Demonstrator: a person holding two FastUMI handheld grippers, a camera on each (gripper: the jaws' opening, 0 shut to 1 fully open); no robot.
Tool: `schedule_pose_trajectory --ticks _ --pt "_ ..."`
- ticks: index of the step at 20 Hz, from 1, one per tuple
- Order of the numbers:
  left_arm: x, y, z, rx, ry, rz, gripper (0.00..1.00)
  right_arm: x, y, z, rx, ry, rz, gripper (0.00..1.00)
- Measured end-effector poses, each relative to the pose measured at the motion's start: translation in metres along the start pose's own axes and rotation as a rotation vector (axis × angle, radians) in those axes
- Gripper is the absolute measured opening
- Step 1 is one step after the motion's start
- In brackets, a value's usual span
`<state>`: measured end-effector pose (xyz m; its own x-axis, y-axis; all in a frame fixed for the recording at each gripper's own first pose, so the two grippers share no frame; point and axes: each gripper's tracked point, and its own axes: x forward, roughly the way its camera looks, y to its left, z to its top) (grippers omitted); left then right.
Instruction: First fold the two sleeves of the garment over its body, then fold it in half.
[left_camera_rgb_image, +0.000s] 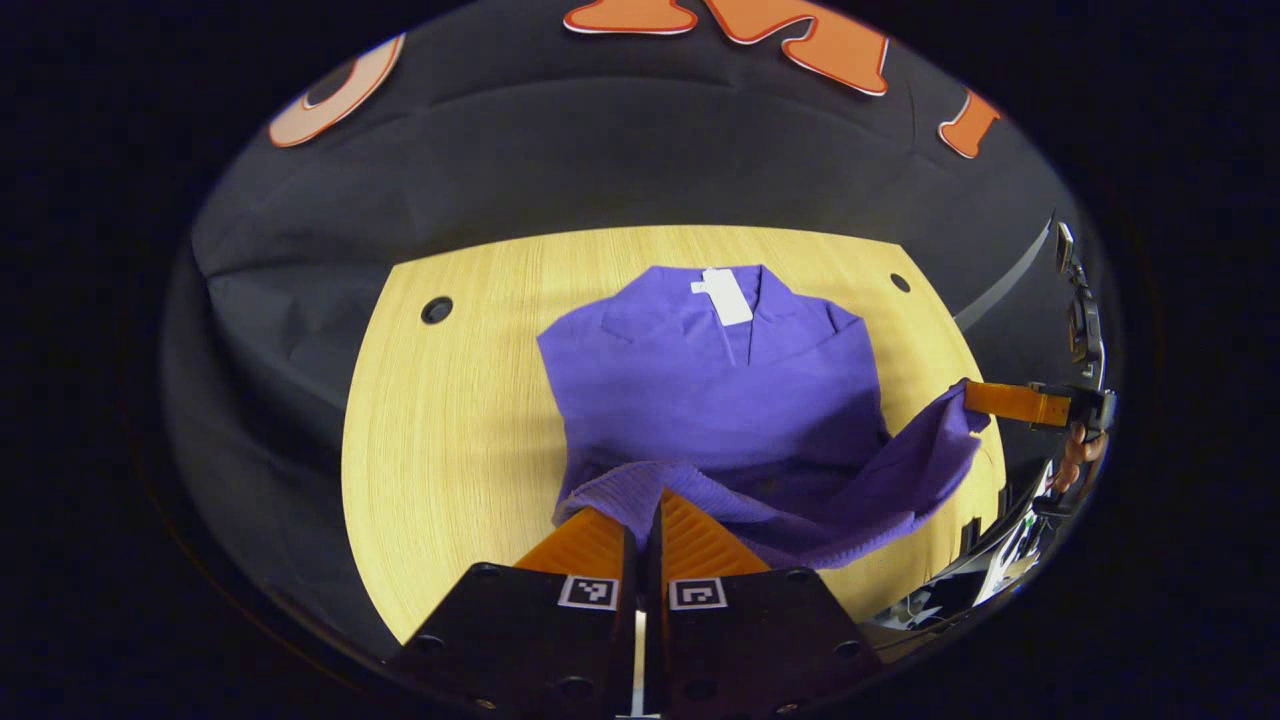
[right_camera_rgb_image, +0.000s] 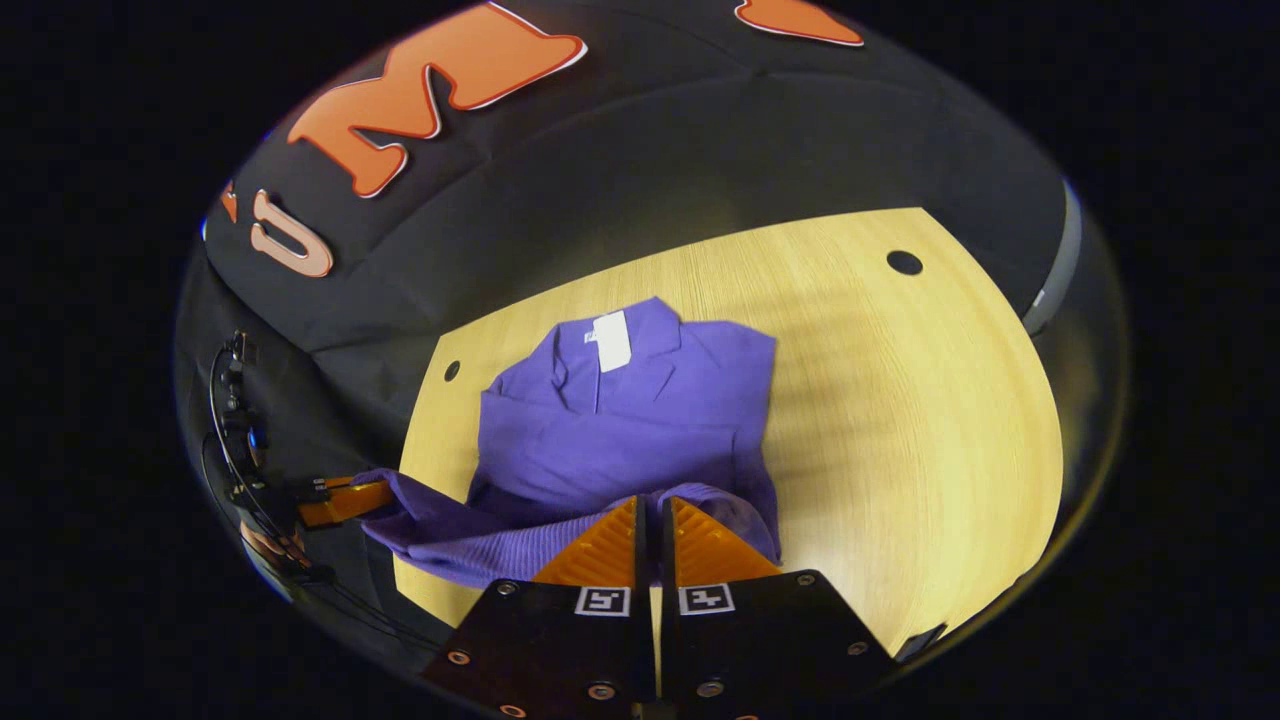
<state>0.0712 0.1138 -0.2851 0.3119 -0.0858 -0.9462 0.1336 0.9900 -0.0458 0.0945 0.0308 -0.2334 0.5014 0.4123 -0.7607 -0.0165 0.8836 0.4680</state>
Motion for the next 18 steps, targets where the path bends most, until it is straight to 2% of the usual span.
schedule_pose_trajectory --ticks 6,8,9,10,11,12,13,14,15,18 --pt "0.044 0.017 0.084 0.051 -0.001 0.035 0.05 0.052 -0.011 0.071 -0.03 0.015 -0.012 0.03" --pt "0.06 0.03 0.119 0.039 -0.059 0.099 0.05 0.066 -0.012 0.098 0.031 -0.01 -0.007 0.04" --pt "0.065 0.04 0.136 0.036 -0.101 0.145 0.07 0.069 -0.009 0.116 0.076 -0.035 0.008 0.11" --pt "0.067 0.049 0.149 0.037 -0.147 0.185 0.16 0.074 -0.004 0.126 0.103 -0.069 0.022 0.17" --pt "0.061 0.059 0.164 0.042 -0.203 0.231 0.27 0.072 -0.003 0.136 0.116 -0.106 0.029 0.38" --pt "0.055 0.065 0.175 0.049 -0.25 0.265 0.38 0.071 -0.001 0.144 0.121 -0.144 0.031 0.47" --pt "0.049 0.07 0.184 0.043 -0.293 0.28 0.46 0.069 -0.004 0.15 0.114 -0.174 0.022 0.62" --pt "0.041 0.071 0.19 0.036 -0.317 0.284 0.63 0.066 -0.011 0.154 0.101 -0.194 0.012 0.68" --pt "0.042 0.072 0.189 0.026 -0.341 0.288 0.66 0.058 -0.014 0.155 0.088 -0.213 -0.002 0.74" --pt "0.013 0.071 0.189 0.013 -0.402 0.291 0.99 0.035 -0.019 0.16 0.047 -0.28 -0.032 0.88"
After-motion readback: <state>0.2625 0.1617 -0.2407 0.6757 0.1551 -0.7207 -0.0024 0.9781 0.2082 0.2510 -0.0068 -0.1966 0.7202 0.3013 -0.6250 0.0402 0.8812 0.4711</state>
